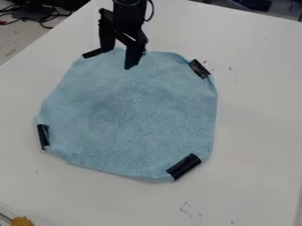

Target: Mamelatra ilay lamba

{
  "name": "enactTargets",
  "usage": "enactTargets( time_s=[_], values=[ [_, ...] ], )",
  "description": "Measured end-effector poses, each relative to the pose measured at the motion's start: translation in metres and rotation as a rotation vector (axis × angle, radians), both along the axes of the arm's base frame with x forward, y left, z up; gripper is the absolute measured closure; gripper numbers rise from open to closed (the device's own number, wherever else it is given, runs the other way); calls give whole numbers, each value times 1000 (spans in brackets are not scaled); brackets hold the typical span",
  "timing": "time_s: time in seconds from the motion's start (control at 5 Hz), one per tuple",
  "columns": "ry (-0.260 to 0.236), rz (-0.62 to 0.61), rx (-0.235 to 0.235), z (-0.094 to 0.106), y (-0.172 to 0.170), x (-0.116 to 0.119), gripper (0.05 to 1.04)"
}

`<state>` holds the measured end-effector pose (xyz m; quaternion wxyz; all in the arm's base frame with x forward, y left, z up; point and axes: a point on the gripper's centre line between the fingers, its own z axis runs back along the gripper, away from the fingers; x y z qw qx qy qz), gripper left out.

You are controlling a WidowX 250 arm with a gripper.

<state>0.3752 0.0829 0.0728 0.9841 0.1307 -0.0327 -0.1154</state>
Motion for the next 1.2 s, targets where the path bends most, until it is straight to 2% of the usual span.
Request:
enactTargets(
  time_s=[0.2,0.4,0.6,0.8,1.0,1.2],
  values=[
    [-63,109,68,12,-20,1,83],
    [-80,255,15,-7,-31,-10,83],
    [-99,359,-77,-36,-40,-26,83],
    [-121,398,-98,-48,-36,-33,83],
    [-154,384,-70,-60,-33,-40,83],
    [-139,383,-85,-63,-37,-46,83]
  ],
)
